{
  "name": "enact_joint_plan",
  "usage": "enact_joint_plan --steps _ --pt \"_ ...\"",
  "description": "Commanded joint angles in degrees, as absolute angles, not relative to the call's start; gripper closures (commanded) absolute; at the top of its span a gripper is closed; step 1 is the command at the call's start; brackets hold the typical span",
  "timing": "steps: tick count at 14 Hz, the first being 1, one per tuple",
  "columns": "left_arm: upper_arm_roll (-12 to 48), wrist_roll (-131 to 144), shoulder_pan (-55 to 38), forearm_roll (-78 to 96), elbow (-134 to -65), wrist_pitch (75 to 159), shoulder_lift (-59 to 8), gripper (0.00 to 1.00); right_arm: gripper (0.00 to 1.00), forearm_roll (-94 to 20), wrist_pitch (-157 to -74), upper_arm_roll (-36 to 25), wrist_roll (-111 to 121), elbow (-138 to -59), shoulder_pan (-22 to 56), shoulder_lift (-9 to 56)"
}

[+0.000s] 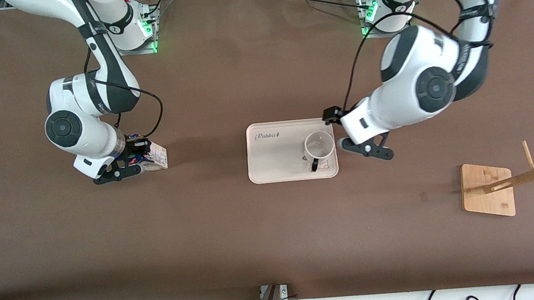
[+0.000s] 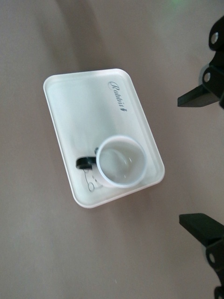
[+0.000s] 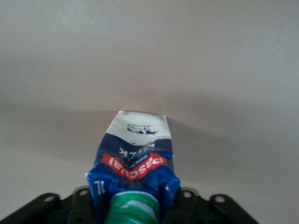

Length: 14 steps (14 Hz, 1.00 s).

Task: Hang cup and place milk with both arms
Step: 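Set the carton down with the right gripper while the left gripper grasps the mug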

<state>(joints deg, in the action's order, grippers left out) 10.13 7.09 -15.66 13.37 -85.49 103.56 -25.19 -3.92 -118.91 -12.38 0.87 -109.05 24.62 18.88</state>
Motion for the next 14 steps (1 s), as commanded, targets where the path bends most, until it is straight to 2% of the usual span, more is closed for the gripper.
enact_joint_plan --steps 1,3,5,7,8,10,14 --pt "9.67 10.1 -18.63 10.83 -83.5 105.64 -28.64 0.0 0.0 -6.93 -119.1 -13.01 0.36 -109.08 25.14 16.88" --pt "9.23 12.03 -22.04 7.31 -84.28 108.26 -29.62 0.0 0.0 -7.21 -118.83 -12.92 -2.53 -106.54 25.14 15.91" --pt "8.96 15.11 -24.25 7.03 -90.58 115.18 -27.61 0.0 0.0 -7.21 -115.68 -13.01 -3.6 -102.94 25.14 14.68" --pt "9.05 15.47 -24.43 7.03 -99.19 124.58 -24.27 0.0 0.0 -7.12 -109.46 -14.49 -3.78 -97.76 25.14 13.36" --pt "8.97 15.47 -24.43 7.03 -101.14 126.72 -24.0 0.0 0.0 -7.03 -106.12 -15.2 -3.43 -95.47 25.14 12.49" --pt "8.96 15.38 -24.43 6.86 -101.6 127.26 -24.52 0.0 0.0 -6.68 -100.92 -17.04 -3.25 -92.74 25.14 10.12" --pt "8.96 15.99 -24.43 1.5 -101.51 128.75 -26.71 0.0 0.0 -3.79 -95.55 -17.66 -3.08 -92.99 25.14 2.74"
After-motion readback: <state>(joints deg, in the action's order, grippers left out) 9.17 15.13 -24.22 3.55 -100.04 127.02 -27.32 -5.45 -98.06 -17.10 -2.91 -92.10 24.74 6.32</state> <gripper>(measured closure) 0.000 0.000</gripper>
